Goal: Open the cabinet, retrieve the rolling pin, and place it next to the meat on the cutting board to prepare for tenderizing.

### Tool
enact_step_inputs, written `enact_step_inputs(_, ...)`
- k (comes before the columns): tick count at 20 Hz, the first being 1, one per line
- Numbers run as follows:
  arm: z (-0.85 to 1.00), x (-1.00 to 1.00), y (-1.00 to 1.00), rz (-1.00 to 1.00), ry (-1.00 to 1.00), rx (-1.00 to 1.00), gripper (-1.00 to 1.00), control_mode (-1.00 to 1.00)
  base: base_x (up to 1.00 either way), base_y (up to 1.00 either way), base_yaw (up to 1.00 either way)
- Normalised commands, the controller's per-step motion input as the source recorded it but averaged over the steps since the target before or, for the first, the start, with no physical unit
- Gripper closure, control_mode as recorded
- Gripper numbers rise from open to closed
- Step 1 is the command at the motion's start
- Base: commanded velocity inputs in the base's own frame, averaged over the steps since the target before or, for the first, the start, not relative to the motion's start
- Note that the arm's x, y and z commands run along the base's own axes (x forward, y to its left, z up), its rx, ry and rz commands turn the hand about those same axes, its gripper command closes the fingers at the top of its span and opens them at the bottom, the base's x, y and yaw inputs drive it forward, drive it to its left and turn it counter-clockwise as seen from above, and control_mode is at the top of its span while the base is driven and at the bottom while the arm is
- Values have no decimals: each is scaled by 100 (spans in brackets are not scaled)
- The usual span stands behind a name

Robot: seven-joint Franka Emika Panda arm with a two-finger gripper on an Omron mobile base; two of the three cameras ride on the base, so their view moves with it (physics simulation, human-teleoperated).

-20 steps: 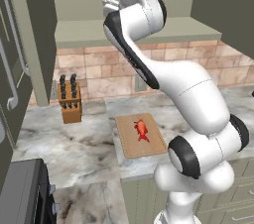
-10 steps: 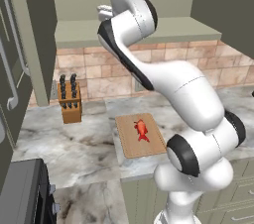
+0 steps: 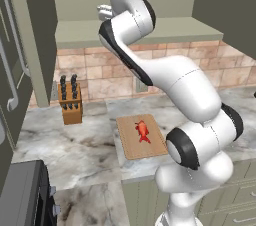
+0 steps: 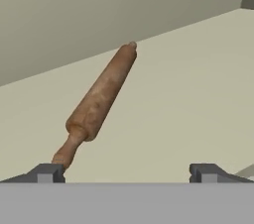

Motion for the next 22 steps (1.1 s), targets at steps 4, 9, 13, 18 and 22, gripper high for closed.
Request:
enact_step_inputs(4, 0, 39, 1, 0, 0, 0, -100, -100, 0, 0, 0)
enact_step_inputs(9, 0, 34, 1, 0, 0, 0, -100, -100, 0, 0, 0)
enact_step_inputs(13, -3, 34, 2, 0, 1, 0, -100, -100, 0, 0, 0)
enact_step_inputs(18, -5, 36, 4, 0, 3, 0, -100, -100, 0, 0, 0)
enact_step_inputs(22, -5, 36, 2, 0, 6, 0, -100, -100, 0, 0, 0)
